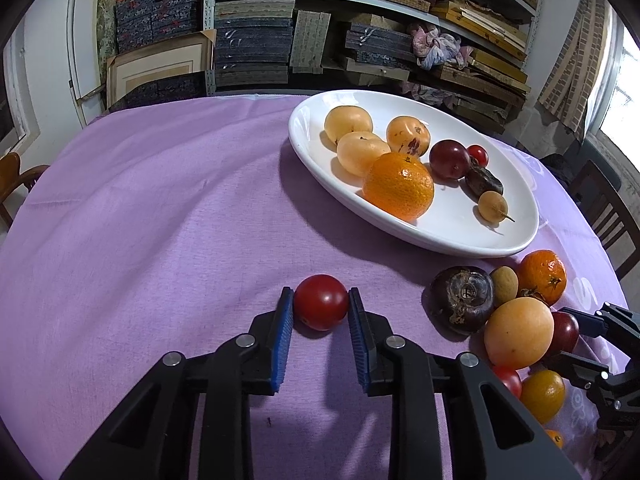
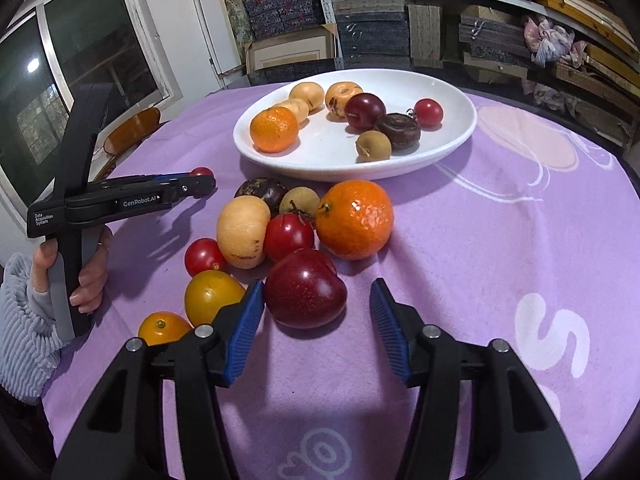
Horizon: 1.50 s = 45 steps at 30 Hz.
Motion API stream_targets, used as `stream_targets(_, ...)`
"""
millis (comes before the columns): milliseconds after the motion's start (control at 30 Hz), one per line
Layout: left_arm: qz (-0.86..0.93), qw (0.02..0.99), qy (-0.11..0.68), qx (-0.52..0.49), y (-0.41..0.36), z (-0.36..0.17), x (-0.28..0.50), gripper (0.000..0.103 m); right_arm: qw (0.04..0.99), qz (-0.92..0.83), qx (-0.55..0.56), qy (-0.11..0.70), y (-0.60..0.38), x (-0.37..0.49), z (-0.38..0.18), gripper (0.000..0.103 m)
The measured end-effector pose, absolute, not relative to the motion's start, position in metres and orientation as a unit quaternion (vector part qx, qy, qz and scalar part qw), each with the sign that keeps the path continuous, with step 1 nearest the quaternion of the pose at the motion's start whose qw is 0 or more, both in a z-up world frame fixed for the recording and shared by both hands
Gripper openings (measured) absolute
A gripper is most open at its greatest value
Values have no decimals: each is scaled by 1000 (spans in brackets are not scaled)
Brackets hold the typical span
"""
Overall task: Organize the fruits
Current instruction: 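Grasp a red cherry tomato with the left tool while the right tool grasps the large red plum, then lower both held fruits onto the white plate and open both tools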
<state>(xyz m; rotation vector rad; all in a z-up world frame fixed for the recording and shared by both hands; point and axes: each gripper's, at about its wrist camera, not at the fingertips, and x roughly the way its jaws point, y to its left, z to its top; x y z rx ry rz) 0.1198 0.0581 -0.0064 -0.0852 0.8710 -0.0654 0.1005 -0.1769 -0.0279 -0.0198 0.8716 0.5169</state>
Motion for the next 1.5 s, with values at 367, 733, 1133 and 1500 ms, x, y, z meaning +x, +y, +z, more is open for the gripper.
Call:
stream_targets(367,-31,906,419,-44,58,-6,119,27,881,247,-22,403,-171,95,-25,41)
stream_targets(733,-42,919,390,-36,53,2,106,27,895,241,-38,373,-172,87,-16,41)
stream_targets(1133,-61,919,386,-59,46,28,121,27,911,226,13,343,-194,119,26,41)
stream_targets(1500,-129,905,405,-37,-37,36,167,27,917,175,30,357,-190,215,48,41)
